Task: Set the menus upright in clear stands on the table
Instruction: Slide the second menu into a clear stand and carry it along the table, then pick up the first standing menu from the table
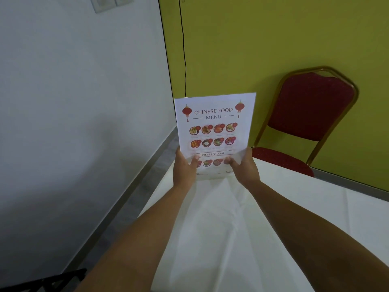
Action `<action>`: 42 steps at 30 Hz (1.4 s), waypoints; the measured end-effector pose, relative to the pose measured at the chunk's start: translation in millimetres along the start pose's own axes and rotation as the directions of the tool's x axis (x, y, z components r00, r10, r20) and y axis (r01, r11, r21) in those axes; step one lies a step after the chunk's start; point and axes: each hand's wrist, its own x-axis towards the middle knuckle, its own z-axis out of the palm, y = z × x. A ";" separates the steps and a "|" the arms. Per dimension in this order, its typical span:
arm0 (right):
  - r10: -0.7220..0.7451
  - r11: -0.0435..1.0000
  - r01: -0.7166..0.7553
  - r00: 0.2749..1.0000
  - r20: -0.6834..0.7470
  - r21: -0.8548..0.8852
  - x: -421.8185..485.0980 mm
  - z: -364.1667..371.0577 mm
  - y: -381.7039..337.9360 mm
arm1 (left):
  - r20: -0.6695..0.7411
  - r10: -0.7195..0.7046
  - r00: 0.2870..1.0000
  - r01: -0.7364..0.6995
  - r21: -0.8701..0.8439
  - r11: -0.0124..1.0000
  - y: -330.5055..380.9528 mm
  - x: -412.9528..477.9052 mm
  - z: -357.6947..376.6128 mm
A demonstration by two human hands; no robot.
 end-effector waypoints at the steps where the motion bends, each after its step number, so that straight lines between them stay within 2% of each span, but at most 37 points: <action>1: 0.003 1.000 -0.003 1.000 0.026 -0.006 -0.6 -1.6 -0.4 | 0.015 -0.012 1.000 0.011 0.022 1.000 -1.2 -0.3 -0.5; 4: 0.035 0.999 -0.032 0.997 0.067 -0.042 0.5 -4.6 9.0 | 0.022 -0.049 0.999 0.044 0.161 0.986 -5.0 -6.7 -4.9; 7: 0.020 0.971 0.007 0.994 0.109 -0.238 -8.3 -10.6 18.8 | 0.004 -0.062 0.998 0.055 0.399 0.915 -8.3 -20.3 -9.2; 9: -0.019 0.900 0.083 0.988 0.150 -0.428 -30.9 -22.4 16.2 | 0.026 -0.063 0.998 0.036 0.580 0.813 -6.9 -38.1 -12.1; 11: -0.024 0.813 0.134 0.980 0.197 -0.566 -52.0 -36.5 23.0 | 0.057 -0.038 0.998 -0.012 0.686 0.728 -4.4 -58.8 -12.3; 16: -0.014 0.642 0.219 0.962 0.274 -0.735 -111.5 -80.3 49.5 | 0.209 0.009 0.978 -0.180 0.823 0.539 4.6 -122.2 5.6; 21: 0.032 0.600 0.176 0.970 0.243 -0.780 -181.6 -129.4 78.2 | 0.365 0.016 0.931 -0.332 0.828 0.452 20.2 -193.5 35.4; 31: 0.144 0.648 -0.075 0.989 0.024 -0.758 -299.7 -241.6 144.7 | 0.578 0.073 0.813 -0.551 0.721 0.419 55.4 -321.1 115.8; 36: 0.197 0.669 -0.234 0.971 -0.135 -0.705 -341.8 -291.9 174.9 | 0.674 0.108 0.731 -0.654 0.646 0.394 72.5 -366.3 158.0; 42: 0.245 0.751 -0.384 0.918 -0.313 -0.537 -371.2 -331.0 205.5 | 0.736 0.150 0.660 -0.714 0.552 0.431 88.0 -399.5 199.1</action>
